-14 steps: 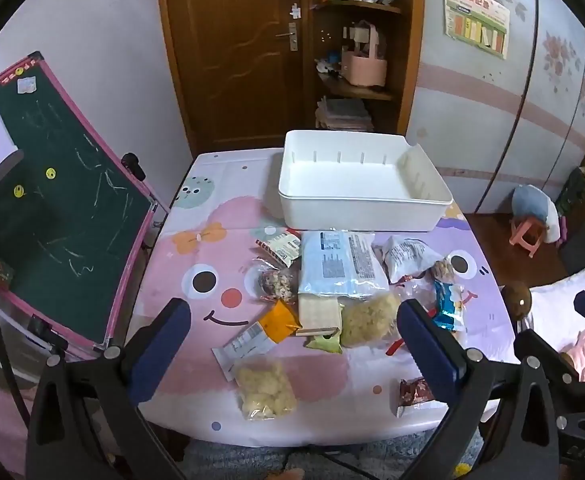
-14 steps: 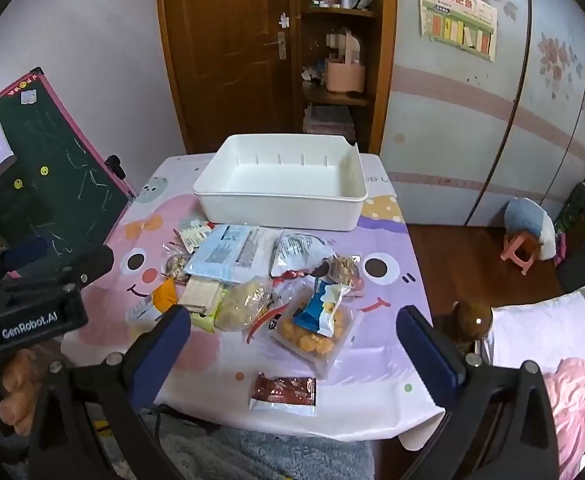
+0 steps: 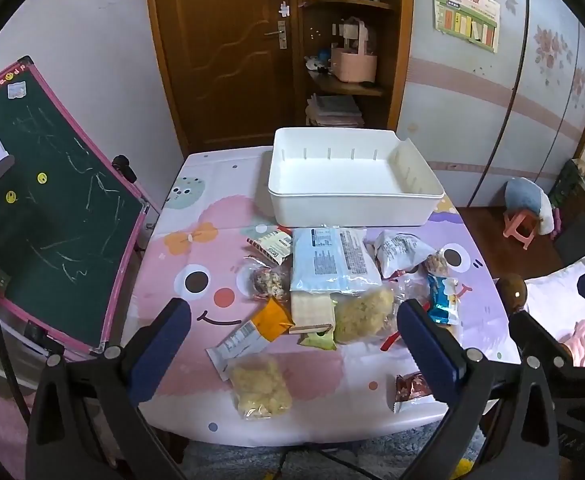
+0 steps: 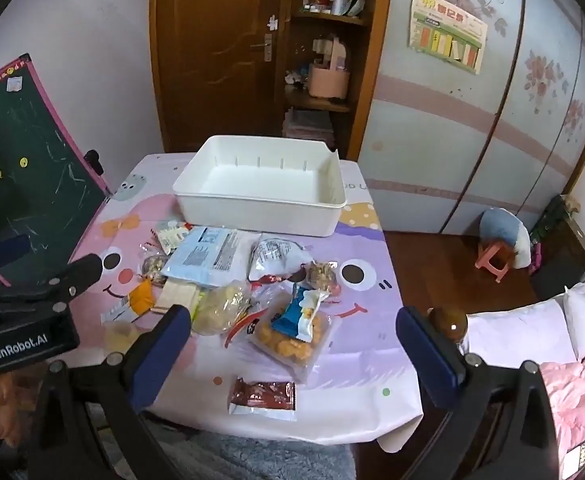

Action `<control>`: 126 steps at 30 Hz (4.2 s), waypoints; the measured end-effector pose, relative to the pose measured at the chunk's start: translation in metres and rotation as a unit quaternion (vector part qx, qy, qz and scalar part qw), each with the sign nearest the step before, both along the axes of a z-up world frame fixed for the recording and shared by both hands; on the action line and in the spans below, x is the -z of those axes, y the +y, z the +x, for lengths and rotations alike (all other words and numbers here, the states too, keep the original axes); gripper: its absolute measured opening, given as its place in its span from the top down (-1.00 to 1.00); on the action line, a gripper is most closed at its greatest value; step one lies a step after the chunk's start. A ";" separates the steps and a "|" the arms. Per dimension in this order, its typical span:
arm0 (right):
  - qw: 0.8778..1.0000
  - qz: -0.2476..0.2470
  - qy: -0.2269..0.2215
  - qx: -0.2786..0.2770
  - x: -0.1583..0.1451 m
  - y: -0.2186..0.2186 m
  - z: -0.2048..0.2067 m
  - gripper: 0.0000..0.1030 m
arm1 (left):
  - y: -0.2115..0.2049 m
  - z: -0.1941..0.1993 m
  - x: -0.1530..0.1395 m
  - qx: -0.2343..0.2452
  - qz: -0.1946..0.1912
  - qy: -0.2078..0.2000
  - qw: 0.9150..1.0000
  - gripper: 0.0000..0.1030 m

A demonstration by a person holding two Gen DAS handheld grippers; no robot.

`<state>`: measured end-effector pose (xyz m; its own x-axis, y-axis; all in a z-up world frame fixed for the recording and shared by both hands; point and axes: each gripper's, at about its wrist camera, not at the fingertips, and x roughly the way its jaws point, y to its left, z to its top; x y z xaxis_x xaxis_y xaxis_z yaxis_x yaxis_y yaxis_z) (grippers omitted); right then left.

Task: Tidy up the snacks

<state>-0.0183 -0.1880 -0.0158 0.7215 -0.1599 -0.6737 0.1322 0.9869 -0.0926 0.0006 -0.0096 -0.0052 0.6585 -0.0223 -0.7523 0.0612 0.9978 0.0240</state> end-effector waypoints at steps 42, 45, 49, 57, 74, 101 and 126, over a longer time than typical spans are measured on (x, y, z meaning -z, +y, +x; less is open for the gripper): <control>0.999 0.049 0.019 -0.010 0.011 0.003 -0.004 -0.98 | 0.006 -0.005 0.003 0.019 -0.014 0.027 0.999 -0.99; 0.999 0.049 0.020 -0.009 0.011 0.003 -0.004 -0.98 | 0.005 -0.004 0.003 0.017 -0.012 0.028 0.999 -0.99; 0.998 0.055 0.023 -0.009 0.012 0.002 -0.004 -0.98 | 0.007 -0.005 0.005 0.016 -0.012 0.028 0.999 -0.99; 0.998 0.064 0.027 -0.007 0.016 0.007 -0.009 -0.98 | 0.012 -0.010 0.004 0.013 -0.013 0.025 1.000 -0.99; 0.997 0.071 0.038 -0.010 0.020 0.010 -0.014 -0.98 | 0.016 -0.018 0.006 0.013 -0.013 0.026 0.999 -0.99; 0.991 0.040 0.128 -0.001 0.084 -0.015 0.032 -0.97 | 0.045 0.025 0.070 0.025 -0.025 0.114 0.993 -0.90; 0.947 0.107 0.298 -0.056 0.210 -0.004 0.059 -0.40 | 0.052 0.055 0.217 0.025 -0.049 0.284 0.957 -0.39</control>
